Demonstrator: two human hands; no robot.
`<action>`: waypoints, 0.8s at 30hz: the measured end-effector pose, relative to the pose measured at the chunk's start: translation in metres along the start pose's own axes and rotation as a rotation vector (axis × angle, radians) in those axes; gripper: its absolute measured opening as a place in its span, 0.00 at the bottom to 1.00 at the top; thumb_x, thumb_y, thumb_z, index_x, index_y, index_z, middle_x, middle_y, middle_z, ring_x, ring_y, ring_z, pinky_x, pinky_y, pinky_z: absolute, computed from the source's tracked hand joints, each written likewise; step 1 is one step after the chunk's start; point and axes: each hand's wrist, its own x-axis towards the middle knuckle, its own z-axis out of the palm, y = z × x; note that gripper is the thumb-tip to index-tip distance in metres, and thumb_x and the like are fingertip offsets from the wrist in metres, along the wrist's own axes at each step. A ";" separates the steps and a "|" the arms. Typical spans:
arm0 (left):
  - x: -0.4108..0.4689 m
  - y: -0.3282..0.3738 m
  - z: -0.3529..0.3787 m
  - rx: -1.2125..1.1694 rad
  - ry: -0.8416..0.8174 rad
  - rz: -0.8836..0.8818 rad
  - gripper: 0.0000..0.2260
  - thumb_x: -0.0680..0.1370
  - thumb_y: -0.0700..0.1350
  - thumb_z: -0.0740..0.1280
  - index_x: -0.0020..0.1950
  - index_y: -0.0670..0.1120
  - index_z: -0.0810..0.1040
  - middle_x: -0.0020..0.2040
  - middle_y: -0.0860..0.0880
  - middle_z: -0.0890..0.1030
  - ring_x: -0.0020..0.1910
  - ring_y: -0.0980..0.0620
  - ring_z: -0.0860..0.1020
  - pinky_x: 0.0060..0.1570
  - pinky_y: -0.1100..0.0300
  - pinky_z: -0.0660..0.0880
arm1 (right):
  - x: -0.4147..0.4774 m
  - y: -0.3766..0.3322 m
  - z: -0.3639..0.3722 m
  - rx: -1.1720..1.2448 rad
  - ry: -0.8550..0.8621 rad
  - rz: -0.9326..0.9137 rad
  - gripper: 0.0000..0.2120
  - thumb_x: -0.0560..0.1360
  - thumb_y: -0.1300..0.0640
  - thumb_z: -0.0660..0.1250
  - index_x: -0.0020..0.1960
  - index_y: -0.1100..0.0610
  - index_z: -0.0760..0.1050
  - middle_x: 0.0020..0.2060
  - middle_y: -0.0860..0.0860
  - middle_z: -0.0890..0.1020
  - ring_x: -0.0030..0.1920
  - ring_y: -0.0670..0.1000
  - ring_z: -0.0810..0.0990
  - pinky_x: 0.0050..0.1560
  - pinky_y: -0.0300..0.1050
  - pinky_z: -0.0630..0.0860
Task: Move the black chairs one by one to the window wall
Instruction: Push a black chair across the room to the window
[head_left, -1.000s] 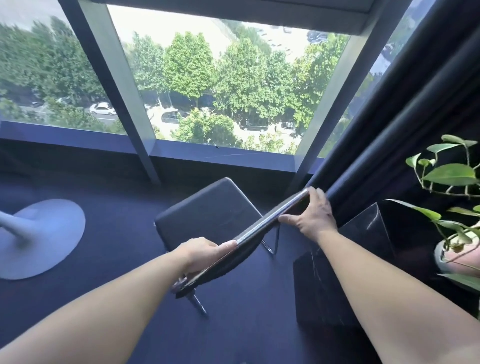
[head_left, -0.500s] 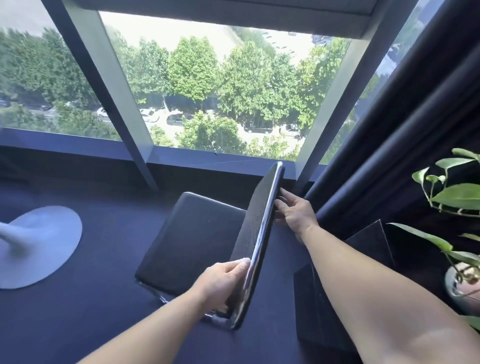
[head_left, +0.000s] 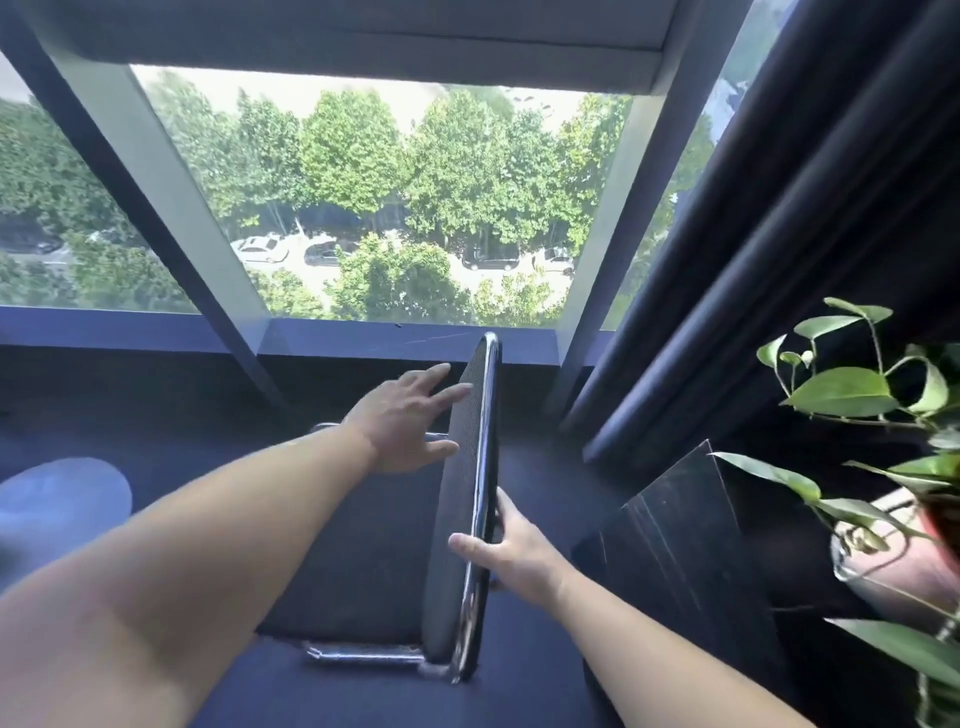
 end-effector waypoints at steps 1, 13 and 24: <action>0.016 0.002 -0.008 0.118 -0.003 0.114 0.37 0.78 0.65 0.62 0.81 0.60 0.47 0.82 0.49 0.47 0.80 0.47 0.51 0.76 0.49 0.56 | -0.003 0.000 0.003 -0.016 0.013 -0.017 0.35 0.69 0.44 0.78 0.70 0.36 0.64 0.57 0.37 0.81 0.56 0.40 0.82 0.54 0.41 0.81; 0.104 -0.004 -0.025 0.368 -0.091 0.401 0.32 0.71 0.73 0.64 0.72 0.61 0.70 0.74 0.57 0.68 0.78 0.52 0.57 0.69 0.47 0.65 | 0.007 -0.014 0.002 -0.085 0.057 0.004 0.27 0.67 0.56 0.74 0.64 0.41 0.72 0.37 0.43 0.79 0.37 0.44 0.78 0.44 0.39 0.79; 0.128 -0.058 -0.038 0.244 -0.123 0.068 0.33 0.73 0.74 0.59 0.74 0.59 0.68 0.76 0.54 0.67 0.78 0.49 0.59 0.74 0.45 0.61 | 0.063 -0.071 -0.069 -0.543 0.235 0.064 0.23 0.66 0.49 0.71 0.60 0.41 0.78 0.49 0.44 0.84 0.47 0.49 0.83 0.47 0.43 0.80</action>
